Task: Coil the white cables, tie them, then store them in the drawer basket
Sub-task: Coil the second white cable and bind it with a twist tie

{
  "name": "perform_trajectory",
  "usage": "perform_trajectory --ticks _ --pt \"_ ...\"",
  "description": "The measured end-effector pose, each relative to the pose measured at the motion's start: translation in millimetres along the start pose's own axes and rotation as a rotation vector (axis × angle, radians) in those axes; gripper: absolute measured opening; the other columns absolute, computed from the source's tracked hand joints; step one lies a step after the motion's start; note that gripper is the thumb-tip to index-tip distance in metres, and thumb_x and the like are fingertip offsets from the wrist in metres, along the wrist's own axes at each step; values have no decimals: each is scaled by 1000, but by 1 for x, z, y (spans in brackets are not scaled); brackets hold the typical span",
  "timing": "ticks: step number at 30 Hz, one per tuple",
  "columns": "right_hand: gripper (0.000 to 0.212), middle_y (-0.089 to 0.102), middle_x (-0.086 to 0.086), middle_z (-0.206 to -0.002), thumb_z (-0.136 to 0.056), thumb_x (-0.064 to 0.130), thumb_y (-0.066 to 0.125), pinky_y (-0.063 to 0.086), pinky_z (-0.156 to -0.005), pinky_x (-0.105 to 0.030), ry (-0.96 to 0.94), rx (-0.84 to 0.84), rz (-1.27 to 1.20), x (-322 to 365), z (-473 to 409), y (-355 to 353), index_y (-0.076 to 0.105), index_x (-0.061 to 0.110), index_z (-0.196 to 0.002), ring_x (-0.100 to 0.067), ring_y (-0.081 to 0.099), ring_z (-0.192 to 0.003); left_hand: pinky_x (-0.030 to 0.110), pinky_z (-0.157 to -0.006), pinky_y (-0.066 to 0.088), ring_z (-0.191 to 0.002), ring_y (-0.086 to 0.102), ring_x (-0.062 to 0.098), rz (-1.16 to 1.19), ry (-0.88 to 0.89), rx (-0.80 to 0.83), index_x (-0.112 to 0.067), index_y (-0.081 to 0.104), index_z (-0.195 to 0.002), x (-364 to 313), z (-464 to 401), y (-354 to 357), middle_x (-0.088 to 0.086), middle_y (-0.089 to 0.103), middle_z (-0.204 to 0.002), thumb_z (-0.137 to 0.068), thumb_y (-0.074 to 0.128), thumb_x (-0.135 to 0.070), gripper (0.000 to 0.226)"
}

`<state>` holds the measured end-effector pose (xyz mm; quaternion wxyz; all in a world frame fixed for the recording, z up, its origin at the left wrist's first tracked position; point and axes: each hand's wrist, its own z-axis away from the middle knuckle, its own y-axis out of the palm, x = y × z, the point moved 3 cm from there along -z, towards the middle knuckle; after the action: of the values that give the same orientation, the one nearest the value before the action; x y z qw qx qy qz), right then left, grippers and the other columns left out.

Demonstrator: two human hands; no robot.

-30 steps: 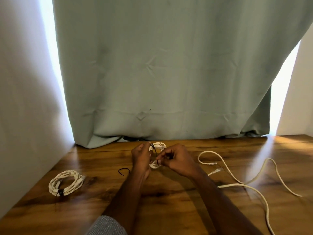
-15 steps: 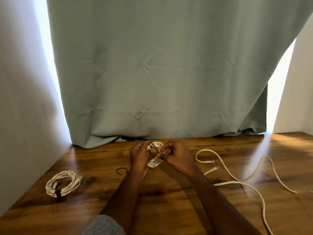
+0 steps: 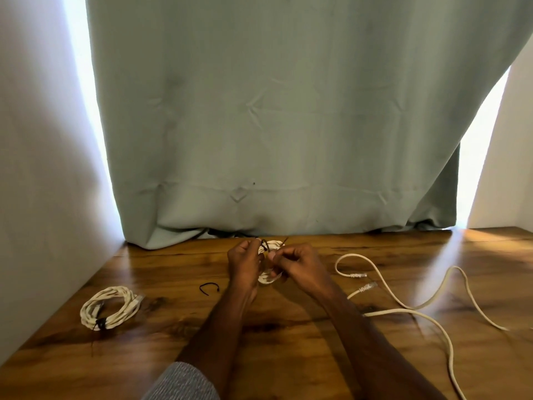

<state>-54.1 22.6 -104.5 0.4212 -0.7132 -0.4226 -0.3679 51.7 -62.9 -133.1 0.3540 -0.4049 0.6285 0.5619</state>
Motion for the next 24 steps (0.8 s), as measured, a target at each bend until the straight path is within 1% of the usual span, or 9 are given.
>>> perform_trajectory --ticks 2,4,6,9,12,14,17,19,24 --pt "22 77 -7 -75 -96 23 67 52 -56 -23 41 -18 8 -3 1 2 80 8 -87 -18 73 -65 27 -48 43 -50 54 23 -6 16 11 -5 63 -70 -2 3 3 16 63 -64 -91 59 -6 22" --pt "20 76 -10 -74 -95 20 68 54 -56 -25 84 -60 -31 -3 0 2 80 5 -90 -17 71 -62 27 -49 42 -51 53 22 -8 27 13 -6 63 -68 -1 4 5 14 61 -62 -91 59 -4 23" --pt "22 76 -14 -77 -97 17 66 55 -55 -25 154 -74 -153 0 1 7 77 -1 -93 -19 70 -63 27 -48 41 -49 52 21 2 34 21 -9 62 -66 -1 4 5 11 60 -59 -91 59 -5 25" --pt "34 72 -14 -72 -103 18 53 54 -52 -27 294 -103 -395 2 0 13 73 -6 -89 -22 66 -59 23 -44 37 -43 46 16 -6 32 14 -9 60 -66 0 2 3 6 55 -54 -92 59 -7 26" --pt "17 70 -17 -74 -96 5 61 56 -56 -28 332 -179 -445 -5 2 12 72 -7 -90 -21 64 -61 24 -45 29 -47 38 17 -12 34 -6 -9 59 -70 1 -1 2 11 50 -58 -92 60 -9 22" --pt "9 70 -18 -74 -92 0 66 55 -57 -28 352 -186 -401 -9 4 12 71 -7 -89 -19 65 -59 25 -47 29 -51 39 17 -23 53 -21 -10 59 -69 0 -4 0 13 50 -62 -91 62 -11 22" --pt "10 69 -14 -69 -90 0 65 50 -57 -31 403 -65 -313 -5 4 14 72 -4 -85 -18 60 -55 25 -48 31 -47 39 14 -84 101 -12 -13 58 -62 -2 -6 -2 0 50 -51 -91 62 -9 29" --pt "16 66 -10 -65 -91 0 60 47 -54 -28 461 44 -321 0 5 14 70 0 -79 -17 57 -53 25 -49 33 -46 40 11 -131 134 29 -15 56 -60 -3 -5 -1 -7 49 -47 -92 61 -8 33" --pt "20 61 -4 -61 -87 6 52 41 -43 -20 592 184 -366 -1 7 12 66 6 -73 -10 50 -47 32 -58 41 -59 52 20 -214 242 99 -4 62 -69 -6 1 7 8 57 -61 -92 62 -6 23"
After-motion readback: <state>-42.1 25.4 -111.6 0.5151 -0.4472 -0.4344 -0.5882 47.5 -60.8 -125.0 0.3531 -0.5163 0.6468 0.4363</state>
